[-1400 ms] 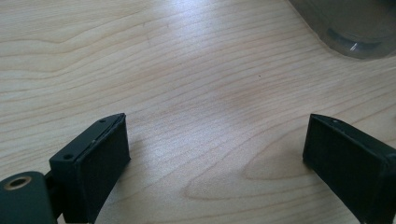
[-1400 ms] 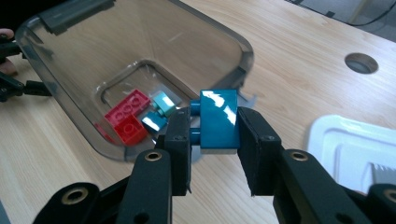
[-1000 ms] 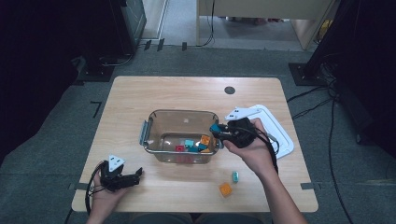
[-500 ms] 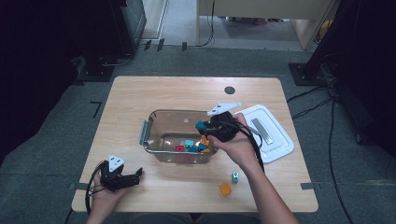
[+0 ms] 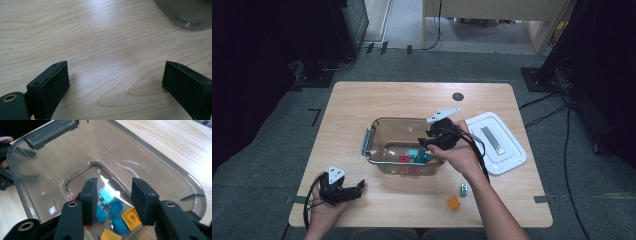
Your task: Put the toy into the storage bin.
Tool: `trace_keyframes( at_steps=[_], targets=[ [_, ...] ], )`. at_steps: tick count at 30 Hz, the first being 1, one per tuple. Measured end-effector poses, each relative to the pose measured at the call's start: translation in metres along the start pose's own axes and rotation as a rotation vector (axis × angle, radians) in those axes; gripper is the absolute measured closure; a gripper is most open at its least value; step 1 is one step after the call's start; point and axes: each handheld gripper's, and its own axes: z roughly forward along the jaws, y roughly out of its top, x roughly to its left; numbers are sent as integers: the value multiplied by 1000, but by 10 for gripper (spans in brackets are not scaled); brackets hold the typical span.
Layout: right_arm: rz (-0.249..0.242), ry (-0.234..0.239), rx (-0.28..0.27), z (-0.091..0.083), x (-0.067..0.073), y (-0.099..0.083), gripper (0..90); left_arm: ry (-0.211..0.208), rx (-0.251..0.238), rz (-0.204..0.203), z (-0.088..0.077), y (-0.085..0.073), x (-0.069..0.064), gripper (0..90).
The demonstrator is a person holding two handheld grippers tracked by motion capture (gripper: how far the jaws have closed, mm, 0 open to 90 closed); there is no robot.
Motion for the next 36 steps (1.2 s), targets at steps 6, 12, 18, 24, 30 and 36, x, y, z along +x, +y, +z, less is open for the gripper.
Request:
trace_keyframes(
  at_steps=[6, 12, 18, 24, 30, 36],
  targets=[
    [3, -2, -32, -13, -1, -2, 528, 0, 0, 0, 0, 0, 0, 70],
    [2, -17, -58, -33, -3, -8, 484, 0, 0, 0, 0, 0, 0, 70],
    [31, -52, -81, -52, -8, -21, 391, 0, 0, -1, 0, 0, 0, 70],
    [68, -88, -99, -70, -16, -40, 297, 0, 0, -1, 0, 0, 0, 70],
    [95, -132, -124, -87, -20, -62, 274, -1, 2, 0, 0, 0, -1, 70],
    [116, -156, -129, -92, -22, -90, 287, -1, 2, -3, 0, 0, -1, 70]
  ],
)
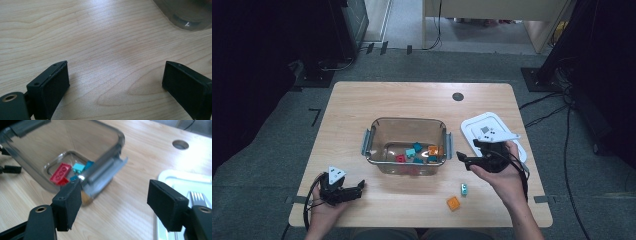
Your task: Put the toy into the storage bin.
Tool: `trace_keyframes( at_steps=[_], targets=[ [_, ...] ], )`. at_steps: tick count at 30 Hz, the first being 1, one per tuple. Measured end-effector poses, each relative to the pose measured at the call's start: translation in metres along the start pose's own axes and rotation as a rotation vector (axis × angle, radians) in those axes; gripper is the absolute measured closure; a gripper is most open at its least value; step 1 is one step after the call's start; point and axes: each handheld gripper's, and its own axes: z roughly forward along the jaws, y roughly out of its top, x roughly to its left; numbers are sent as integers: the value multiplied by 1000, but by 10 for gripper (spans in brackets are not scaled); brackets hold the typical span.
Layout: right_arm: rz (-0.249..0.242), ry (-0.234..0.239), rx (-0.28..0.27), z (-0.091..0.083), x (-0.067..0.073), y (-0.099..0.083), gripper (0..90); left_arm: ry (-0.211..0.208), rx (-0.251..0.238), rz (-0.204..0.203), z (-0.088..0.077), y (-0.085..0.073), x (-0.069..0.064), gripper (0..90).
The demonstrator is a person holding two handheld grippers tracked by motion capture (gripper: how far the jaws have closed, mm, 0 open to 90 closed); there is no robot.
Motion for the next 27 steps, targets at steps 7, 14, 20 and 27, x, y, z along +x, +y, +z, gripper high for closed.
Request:
trace_keyframes(
  at_steps=[7, 14, 20, 27],
  targets=[
    [17, -16, 31, 0, -1, -28, 305, 1, 1, 2, 0, 0, 0, 70],
    [53, -23, 45, 5, 1, -54, 348, 1, 1, 2, 0, 0, 0, 70],
    [66, -24, 66, 12, 2, -70, 378, 1, 2, 1, 0, 0, 0, 70],
    [80, -13, 88, 19, 5, -89, 442, 1, 2, 1, 0, 0, 0, 70]
  ],
)
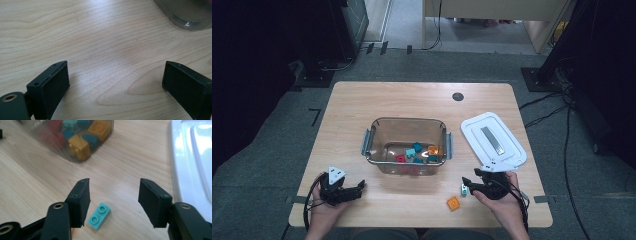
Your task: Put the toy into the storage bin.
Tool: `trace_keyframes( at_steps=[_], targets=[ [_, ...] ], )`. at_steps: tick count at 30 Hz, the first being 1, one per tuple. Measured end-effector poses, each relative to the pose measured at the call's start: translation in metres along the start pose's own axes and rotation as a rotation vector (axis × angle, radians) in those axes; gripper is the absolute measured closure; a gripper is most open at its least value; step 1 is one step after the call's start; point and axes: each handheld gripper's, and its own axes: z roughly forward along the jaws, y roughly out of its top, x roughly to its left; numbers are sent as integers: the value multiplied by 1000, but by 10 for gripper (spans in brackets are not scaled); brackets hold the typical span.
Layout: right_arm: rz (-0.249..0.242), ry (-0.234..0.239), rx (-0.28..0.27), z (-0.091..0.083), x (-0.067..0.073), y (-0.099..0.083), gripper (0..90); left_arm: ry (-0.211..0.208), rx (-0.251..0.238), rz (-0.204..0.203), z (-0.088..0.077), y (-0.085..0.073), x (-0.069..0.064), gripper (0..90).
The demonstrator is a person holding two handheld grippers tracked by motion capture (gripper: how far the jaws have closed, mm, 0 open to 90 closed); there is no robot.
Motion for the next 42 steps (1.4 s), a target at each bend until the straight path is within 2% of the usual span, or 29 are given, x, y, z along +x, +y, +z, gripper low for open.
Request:
trace_keyframes(
  at_steps=[11, 16, 23, 27, 31, 42],
  targets=[
    [18, 24, 56, 14, 12, -19, 494, -1, 0, 0, 0, 0, 0, 70],
    [5, 4, 102, 22, 16, -26, 513, -1, 0, 1, 0, 0, 0, 70],
    [-43, -12, 141, 29, 15, -32, 624, -1, 0, 1, 0, 0, 0, 70],
    [-58, -5, 133, 28, 11, -33, 690, -1, 0, 1, 0, 0, 0, 70],
    [-64, -19, 122, 26, 4, -34, 757, -1, 0, 1, 0, 0, 0, 70],
    [-46, 8, 91, 21, 2, -29, 763, -1, 0, 1, 0, 0, 0, 70]
  ],
)
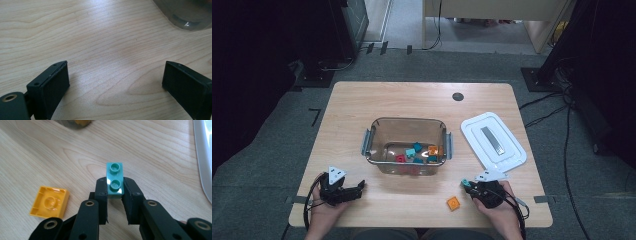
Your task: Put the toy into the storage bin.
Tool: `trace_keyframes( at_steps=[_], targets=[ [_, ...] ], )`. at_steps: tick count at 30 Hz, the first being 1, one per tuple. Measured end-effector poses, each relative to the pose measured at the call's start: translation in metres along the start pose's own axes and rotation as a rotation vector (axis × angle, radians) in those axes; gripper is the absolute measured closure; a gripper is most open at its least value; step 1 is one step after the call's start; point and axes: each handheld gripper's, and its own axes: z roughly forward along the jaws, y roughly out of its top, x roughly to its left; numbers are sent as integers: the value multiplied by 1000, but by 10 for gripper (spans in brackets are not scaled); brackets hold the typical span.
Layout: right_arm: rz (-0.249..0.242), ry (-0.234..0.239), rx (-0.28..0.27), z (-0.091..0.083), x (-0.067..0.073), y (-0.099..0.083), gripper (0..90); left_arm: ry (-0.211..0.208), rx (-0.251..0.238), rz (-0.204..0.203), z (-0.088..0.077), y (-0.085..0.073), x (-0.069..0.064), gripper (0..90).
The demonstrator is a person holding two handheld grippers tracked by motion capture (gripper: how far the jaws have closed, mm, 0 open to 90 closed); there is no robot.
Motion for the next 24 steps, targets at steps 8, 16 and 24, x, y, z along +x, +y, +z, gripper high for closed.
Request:
trace_keyframes(
  at_steps=[8, 16, 24],
  targets=[
    [12, 33, -30, -7, 1, 11, 763, 0, 0, 0, 0, 0, 0, 70],
    [5, 55, -57, -16, 1, 28, 763, 1, 0, 0, 0, 0, 0, 70],
    [-12, 64, -81, -28, 0, 47, 763, 1, 0, 0, 0, 0, 0, 70]
  ],
)
